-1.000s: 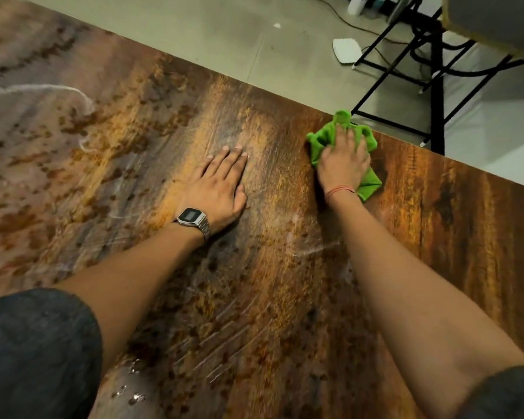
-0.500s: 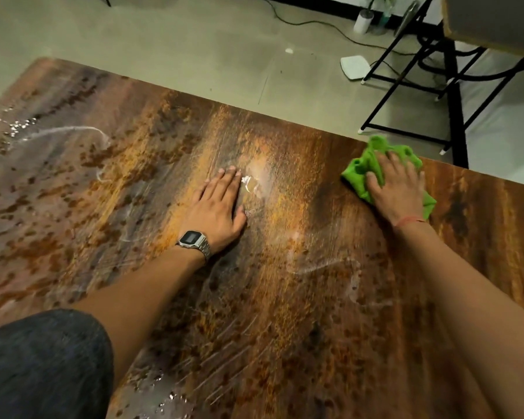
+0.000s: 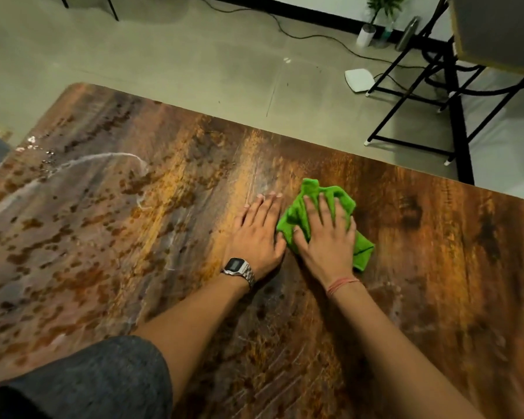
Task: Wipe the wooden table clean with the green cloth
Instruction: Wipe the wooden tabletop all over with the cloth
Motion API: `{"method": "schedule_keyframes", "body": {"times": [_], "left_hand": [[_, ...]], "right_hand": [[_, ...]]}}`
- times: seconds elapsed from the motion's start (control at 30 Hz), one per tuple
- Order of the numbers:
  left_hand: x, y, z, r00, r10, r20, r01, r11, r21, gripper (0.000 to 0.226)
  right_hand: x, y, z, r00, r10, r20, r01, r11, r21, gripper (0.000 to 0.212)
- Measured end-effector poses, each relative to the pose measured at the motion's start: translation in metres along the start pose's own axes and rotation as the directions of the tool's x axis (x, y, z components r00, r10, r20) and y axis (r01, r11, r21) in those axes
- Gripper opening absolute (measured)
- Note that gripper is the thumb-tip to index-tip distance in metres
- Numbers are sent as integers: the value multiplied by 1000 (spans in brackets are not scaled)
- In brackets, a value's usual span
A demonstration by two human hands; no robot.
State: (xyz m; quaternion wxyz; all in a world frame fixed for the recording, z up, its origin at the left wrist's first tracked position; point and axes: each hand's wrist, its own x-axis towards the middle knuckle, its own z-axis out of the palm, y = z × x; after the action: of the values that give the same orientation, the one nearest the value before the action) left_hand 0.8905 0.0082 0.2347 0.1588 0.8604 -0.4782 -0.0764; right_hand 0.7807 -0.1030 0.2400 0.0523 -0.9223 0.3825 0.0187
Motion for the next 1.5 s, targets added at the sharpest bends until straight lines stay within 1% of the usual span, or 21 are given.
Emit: {"method": "schedule_keyframes", "body": {"times": [0.07, 0.13, 0.17, 0.23, 0.27, 0.33, 0.37, 0.4, 0.47, 0.53, 0.6, 0.63, 0.7, 0.8, 0.87, 0.97, 1.07, 1.17, 1.27, 1.33, 1.5], "left_hand": [[1, -3, -5, 1000, 22, -18, -25, 984, -179, 62], [3, -19, -17, 998, -12, -60, -12, 922, -388, 53], [4, -34, -25, 997, -37, -74, 2, 905, -426, 49], [7, -73, -44, 992, -60, -109, 12, 919, -395, 44], [9, -94, -55, 989, -80, -123, 29, 929, -369, 42], [14, -131, -76, 980, -148, -131, 106, 953, -282, 44], [17, -142, -84, 976, -155, -150, 119, 967, -225, 44], [21, -147, -89, 977, -126, -174, 94, 979, -178, 44], [31, -142, -88, 983, -4, -182, -20, 991, -132, 46], [43, -127, -76, 993, 73, -90, -80, 994, -79, 51], [56, -117, -57, 999, 48, -16, -49, 999, -25, 53], [63, -116, -49, 1000, 26, -6, -26, 1000, -10, 54], [76, -114, -38, 1000, 18, -13, -18, 1000, 3, 56], [99, -102, -29, 997, 81, -10, -80, 996, 35, 58], [117, -93, -27, 997, 68, 24, -69, 996, 63, 62], [144, -73, -22, 993, 37, 112, -49, 993, 106, 69], [156, -45, -12, 975, 152, 164, -172, 978, 116, 57], [160, -22, -2, 955, 226, 193, -251, 961, 116, 55], [163, -17, 0, 950, 246, 192, -273, 953, 130, 57], [164, -20, -1, 950, 247, 189, -273, 953, 129, 57], [165, -33, -6, 953, 238, 190, -264, 956, 125, 57]], "right_hand": [[0, -30, 1, 999, -39, 31, 38, 998, 43, 64], [8, -56, 0, 992, -104, 76, 94, 988, 126, 64], [14, -66, -1, 984, -153, 91, 135, 975, 176, 63], [27, -79, -2, 971, -229, 76, 204, 948, 244, 60], [35, -82, -2, 972, -230, 52, 211, 946, 248, 60], [49, -85, 0, 986, -166, 16, 160, 968, 192, 59], [53, -90, 1, 992, -124, 7, 122, 983, 136, 59], [57, -96, 3, 995, -95, -1, 95, 992, 80, 59], [65, -114, 5, 994, -107, 0, 107, 994, 30, 59], [78, -132, 6, 978, -204, 50, 204, 979, 5, 58], [93, -140, 6, 953, -286, 102, 290, 957, -30, 59], [101, -139, 5, 951, -292, 106, 297, 954, -31, 60], [112, -131, 3, 960, -268, 76, 270, 963, -14, 60], [124, -112, 4, 977, -213, 29, 213, 977, -6, 60], [131, -98, 3, 988, -156, 9, 156, 988, 6, 59], [138, -65, -2, 999, -37, -31, 38, 999, 31, 56], [128, -34, -3, 993, 64, -97, -61, 998, 34, 54], [114, -8, -4, 983, 108, -151, -84, 984, 158, 52], [110, 2, -7, 985, 94, -145, -53, 963, 265, 51], [111, 1, -7, 988, 87, -128, -54, 968, 243, 51], [114, -20, -6, 986, 124, -110, -119, 991, 58, 53]]}}
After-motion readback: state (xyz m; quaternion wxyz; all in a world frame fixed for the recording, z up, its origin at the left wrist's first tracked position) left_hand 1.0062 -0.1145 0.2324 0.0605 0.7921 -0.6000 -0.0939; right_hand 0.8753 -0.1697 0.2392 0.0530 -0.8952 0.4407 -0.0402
